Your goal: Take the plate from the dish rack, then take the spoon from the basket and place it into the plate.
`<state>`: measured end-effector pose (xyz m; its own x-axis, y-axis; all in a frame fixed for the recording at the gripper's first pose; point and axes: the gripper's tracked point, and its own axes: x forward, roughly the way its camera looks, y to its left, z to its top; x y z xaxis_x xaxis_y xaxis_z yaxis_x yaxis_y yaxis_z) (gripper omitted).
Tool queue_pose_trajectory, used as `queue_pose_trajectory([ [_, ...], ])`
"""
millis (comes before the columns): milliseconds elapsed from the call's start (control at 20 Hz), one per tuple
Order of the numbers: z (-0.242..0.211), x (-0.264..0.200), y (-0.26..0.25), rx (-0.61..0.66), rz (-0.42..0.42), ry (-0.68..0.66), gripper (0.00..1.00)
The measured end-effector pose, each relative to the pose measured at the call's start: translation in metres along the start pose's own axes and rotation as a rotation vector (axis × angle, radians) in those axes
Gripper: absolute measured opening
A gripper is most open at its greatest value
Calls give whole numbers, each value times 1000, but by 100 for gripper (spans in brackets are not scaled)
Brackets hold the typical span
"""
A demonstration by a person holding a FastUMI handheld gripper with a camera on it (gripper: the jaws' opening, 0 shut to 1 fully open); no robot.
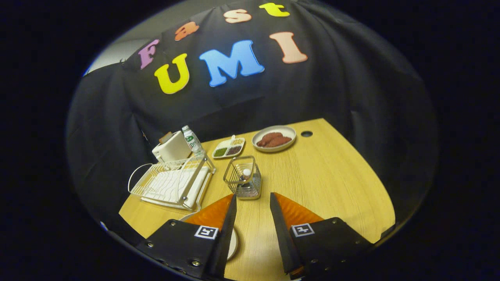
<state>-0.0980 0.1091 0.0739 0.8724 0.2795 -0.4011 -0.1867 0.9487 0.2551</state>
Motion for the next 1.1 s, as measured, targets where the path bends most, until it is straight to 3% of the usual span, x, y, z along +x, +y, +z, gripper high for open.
queue_pose_trajectory([
  [250, 59, -9, 14, -105, 2, -201, 54],
  [450, 78, -7, 24, -147, 16, -328, 54],
  [650, 72, 6, 23, -210, 0, -379, 53],
  [1100, 42, 77, 9, -189, -23, -417, 54],
])
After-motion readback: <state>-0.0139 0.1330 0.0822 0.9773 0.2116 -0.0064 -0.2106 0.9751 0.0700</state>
